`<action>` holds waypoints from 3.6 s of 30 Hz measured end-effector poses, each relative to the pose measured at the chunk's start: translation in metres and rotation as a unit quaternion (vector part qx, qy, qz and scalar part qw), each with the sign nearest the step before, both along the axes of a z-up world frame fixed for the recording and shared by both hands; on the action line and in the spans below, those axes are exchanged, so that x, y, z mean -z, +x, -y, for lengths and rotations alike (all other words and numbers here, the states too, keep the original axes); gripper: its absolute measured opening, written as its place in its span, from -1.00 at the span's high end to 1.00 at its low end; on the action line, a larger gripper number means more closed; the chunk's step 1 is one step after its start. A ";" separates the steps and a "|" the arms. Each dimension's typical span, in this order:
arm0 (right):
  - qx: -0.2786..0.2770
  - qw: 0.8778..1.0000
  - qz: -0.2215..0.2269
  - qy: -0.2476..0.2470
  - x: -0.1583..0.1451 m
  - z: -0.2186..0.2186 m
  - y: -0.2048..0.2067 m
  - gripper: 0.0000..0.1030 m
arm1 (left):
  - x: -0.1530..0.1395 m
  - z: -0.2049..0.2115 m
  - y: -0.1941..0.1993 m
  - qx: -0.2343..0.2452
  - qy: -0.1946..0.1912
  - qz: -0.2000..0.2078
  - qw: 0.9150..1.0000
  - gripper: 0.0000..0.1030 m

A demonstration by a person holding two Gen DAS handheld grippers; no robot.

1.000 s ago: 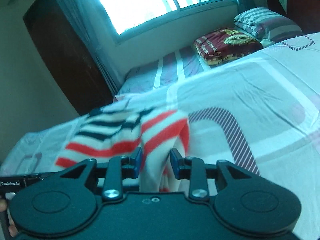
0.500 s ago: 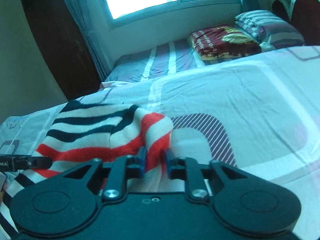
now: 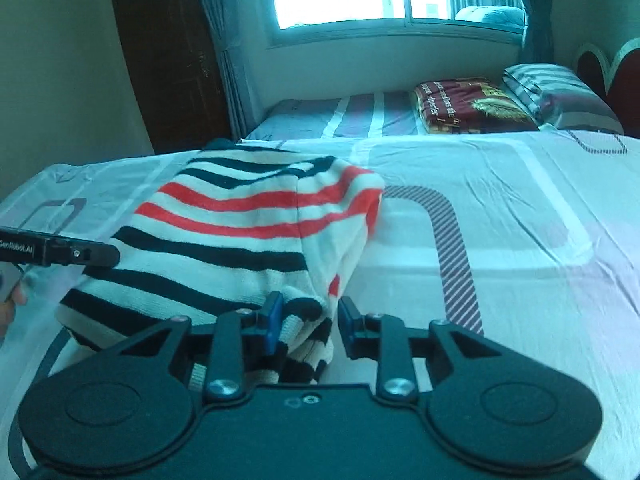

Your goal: Fold small clothes

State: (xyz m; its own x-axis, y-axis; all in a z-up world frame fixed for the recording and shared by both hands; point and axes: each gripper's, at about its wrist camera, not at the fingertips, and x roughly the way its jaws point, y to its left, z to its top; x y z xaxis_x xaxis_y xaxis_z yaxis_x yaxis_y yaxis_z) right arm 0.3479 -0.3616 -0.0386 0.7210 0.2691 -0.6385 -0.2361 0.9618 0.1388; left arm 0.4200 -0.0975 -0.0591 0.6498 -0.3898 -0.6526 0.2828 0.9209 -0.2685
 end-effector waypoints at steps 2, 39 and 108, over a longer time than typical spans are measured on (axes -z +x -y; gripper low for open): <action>0.004 1.000 0.001 0.004 0.007 0.001 0.003 0.44 | 0.010 -0.007 -0.001 -0.011 -0.020 0.000 1.000 -0.90; 0.032 0.991 -0.058 0.116 0.016 0.029 0.030 0.25 | 0.004 -0.002 0.019 -0.047 0.016 -0.009 0.999 -1.00; -0.035 0.973 -0.112 0.198 0.017 0.011 0.091 0.34 | 0.017 -0.009 0.081 0.053 -0.159 -0.101 0.981 0.05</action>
